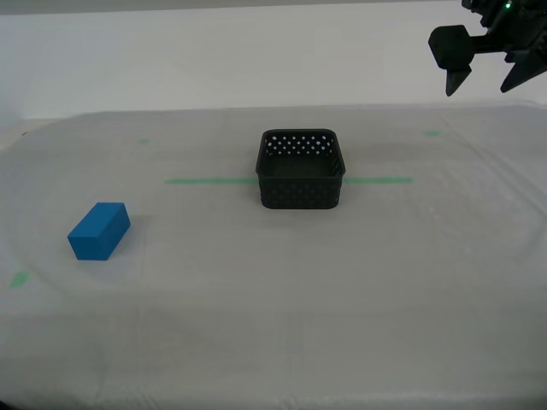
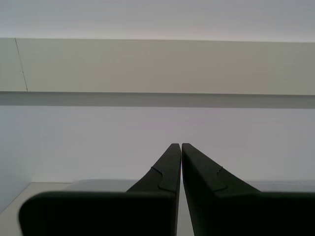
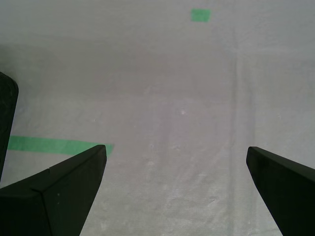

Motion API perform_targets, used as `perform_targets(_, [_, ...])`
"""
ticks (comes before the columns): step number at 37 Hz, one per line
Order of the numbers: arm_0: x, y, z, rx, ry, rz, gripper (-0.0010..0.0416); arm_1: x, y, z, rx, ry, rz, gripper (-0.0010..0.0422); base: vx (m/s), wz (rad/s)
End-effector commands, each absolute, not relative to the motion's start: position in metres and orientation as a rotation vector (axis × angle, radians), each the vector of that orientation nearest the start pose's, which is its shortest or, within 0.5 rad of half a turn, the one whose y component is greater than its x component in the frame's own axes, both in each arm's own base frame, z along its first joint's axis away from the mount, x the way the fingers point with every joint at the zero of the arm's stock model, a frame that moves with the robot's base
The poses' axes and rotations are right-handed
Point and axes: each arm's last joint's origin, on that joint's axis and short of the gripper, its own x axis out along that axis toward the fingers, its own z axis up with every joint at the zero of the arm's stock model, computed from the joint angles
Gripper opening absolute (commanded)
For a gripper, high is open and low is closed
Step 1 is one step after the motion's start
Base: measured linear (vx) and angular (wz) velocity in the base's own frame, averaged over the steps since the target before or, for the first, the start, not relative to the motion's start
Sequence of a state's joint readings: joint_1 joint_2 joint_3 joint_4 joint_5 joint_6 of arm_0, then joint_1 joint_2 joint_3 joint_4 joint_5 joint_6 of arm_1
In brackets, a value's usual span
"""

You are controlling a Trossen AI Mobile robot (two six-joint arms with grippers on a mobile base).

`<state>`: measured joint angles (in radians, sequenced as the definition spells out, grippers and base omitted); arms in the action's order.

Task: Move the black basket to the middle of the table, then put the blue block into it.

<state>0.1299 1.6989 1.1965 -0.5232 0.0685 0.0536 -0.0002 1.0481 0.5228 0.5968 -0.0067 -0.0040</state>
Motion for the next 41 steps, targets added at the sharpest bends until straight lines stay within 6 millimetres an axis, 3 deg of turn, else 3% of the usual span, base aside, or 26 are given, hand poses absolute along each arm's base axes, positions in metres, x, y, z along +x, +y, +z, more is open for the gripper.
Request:
perform_targets(1, [0.3449, 0.043, 0.2178, -0.054, 1.019, 0.029, 0.0399, 0.2267, 0.0002, 0.2688, -0.003, -0.076, 0.007, 0.0, 0.0, 0.0])
perform_targets(30, [0.3449, 0.043, 0.2178, -0.054, 1.019, 0.029, 0.0399, 0.2267, 0.0001, 0.2677, -0.046, -0.063, 0.005, 0.0, 0.0, 0.0])
perform_targets(41, [0.3449, 0.043, 0.2178, -0.054, 1.019, 0.029, 0.0398, 0.229, 0.0001, 0.2648, -0.066, 0.053, 0.008, 0.0, 0.0, 0.0])
